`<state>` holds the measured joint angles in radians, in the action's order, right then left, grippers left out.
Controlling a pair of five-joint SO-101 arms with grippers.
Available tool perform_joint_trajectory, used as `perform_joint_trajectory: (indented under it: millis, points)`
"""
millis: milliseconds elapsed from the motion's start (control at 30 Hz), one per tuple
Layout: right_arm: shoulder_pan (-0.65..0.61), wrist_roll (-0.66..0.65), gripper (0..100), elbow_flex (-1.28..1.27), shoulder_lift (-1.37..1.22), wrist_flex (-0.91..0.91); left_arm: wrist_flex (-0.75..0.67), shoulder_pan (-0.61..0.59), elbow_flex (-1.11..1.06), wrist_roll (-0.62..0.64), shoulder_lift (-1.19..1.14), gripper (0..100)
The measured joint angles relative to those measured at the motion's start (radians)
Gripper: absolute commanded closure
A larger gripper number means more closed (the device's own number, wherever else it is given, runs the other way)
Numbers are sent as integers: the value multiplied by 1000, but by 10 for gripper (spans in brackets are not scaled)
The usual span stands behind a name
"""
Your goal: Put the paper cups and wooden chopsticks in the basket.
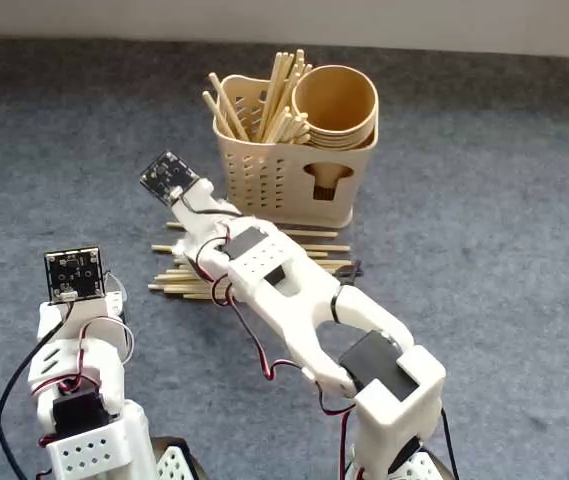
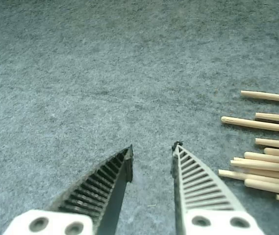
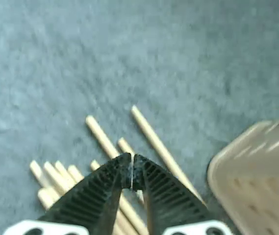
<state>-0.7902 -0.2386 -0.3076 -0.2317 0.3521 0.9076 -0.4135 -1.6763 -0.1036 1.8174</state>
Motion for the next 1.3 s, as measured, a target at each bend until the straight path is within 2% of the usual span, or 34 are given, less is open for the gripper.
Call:
perform_joint_trajectory:
  millis: [100, 200, 467, 633, 1000, 1300]
  points:
    - [5, 0, 972, -23, -43, -193, 0, 0, 0, 0, 0, 856]
    - [21, 0, 972, -21, -141, -310, 0, 0, 0, 0, 0, 856]
    - [98, 0, 972, 164, -381, -305, 0, 0, 0, 2, 6, 856]
    - [98, 0, 972, 215, -384, -172, 3, -2, 0, 0, 0, 856]
    - [37, 0, 972, 249, -267, 382, 3, -2, 0, 0, 0, 856]
    - [-32, 0, 972, 230, -158, 712, 3, -2, 0, 0, 0, 856]
